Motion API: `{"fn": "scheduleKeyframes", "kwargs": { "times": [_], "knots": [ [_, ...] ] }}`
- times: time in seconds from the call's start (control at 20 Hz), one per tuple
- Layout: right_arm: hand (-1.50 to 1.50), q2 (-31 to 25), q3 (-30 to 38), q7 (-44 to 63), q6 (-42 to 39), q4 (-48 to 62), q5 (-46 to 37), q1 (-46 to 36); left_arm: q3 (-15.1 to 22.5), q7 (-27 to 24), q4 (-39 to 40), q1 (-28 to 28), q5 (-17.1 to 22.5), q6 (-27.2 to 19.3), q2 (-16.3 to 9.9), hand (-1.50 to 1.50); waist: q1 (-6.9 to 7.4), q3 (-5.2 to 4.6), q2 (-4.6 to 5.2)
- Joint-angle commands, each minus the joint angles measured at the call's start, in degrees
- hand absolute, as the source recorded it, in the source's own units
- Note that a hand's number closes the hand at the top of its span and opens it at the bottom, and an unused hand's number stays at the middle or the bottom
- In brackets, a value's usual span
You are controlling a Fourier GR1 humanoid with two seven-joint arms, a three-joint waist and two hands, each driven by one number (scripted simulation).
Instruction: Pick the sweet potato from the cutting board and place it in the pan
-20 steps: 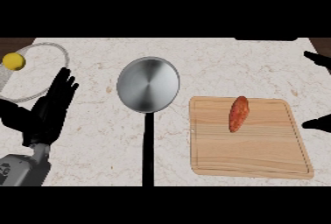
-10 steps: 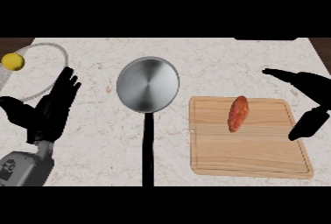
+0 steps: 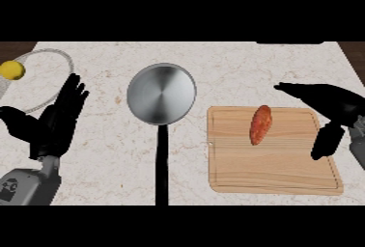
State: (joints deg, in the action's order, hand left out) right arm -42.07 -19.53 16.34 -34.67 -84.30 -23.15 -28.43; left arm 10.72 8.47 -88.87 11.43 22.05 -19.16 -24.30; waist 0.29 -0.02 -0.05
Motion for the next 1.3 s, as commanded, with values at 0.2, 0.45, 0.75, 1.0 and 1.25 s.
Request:
{"fn": "scheduleKeyframes", "kwargs": {
  "times": [0.2,0.45,0.75,1.0,1.25],
  "knots": [
    [-1.50,7.5,-0.4,5.8,-0.3,-3.1,-8.9,0.0,-4.0,-0.2,2.4,-0.4,-0.7,4.9,1.1,0.00,-0.13,0.01,0.06],
    [-1.50,13.1,0.2,6.5,-0.9,-1.8,-12.1,-1.5,-4.0,-0.4,0.2,-2.1,-3.7,4.2,3.7,0.00,0.05,0.02,0.06],
    [-1.50,13.9,2.3,6.8,-4.5,1.2,-16.4,-1.5,-6.0,4.0,-3.1,-2.9,-4.9,5.5,3.5,0.00,0.04,0.03,0.03],
    [-1.50,19.1,1.9,9.9,-4.9,3.3,-20.4,-2.3,-7.4,3.3,-5.6,-5.9,-5.6,7.5,4.4,0.00,0.15,0.02,0.01],
    [-1.50,18.6,3.9,-1.2,0.4,15.3,-24.0,-4.4,-7.7,2.9,-3.9,-4.0,-8.0,7.8,6.5,0.00,0.21,0.03,0.10]
  ]
}}
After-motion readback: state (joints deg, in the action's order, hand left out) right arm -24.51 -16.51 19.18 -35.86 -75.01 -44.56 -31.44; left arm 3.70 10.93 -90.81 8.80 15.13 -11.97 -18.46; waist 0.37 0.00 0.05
